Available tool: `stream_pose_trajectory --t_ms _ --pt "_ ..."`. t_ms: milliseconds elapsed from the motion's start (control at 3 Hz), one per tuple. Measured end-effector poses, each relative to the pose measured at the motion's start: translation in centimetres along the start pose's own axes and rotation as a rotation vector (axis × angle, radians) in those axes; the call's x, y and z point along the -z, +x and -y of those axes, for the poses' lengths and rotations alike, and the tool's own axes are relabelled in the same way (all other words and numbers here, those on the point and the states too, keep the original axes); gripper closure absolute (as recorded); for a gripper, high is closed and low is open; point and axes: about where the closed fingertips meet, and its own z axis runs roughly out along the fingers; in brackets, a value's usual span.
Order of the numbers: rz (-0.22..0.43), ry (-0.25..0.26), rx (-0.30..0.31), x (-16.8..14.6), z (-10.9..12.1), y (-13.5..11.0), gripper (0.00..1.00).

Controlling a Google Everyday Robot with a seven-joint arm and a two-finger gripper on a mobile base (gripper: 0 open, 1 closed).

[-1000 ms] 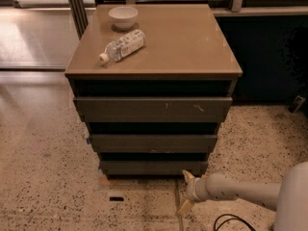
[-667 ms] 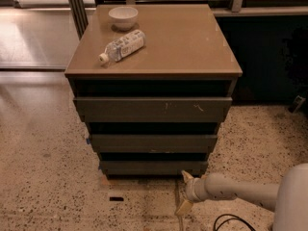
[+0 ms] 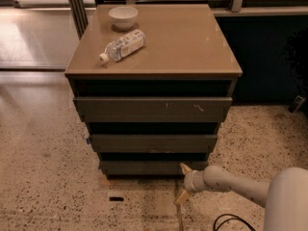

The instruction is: Open bottom drawer

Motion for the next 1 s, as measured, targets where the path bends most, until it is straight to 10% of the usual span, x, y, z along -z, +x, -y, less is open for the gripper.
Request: stream_pose_trajectory --t_ms 333,1000 --pt "0.012 0.045 0.026 -0.8 4.8 0.6 0.00" --pt "0.055 0.016 0.030 -3.3 5.9 0.7 0.00"
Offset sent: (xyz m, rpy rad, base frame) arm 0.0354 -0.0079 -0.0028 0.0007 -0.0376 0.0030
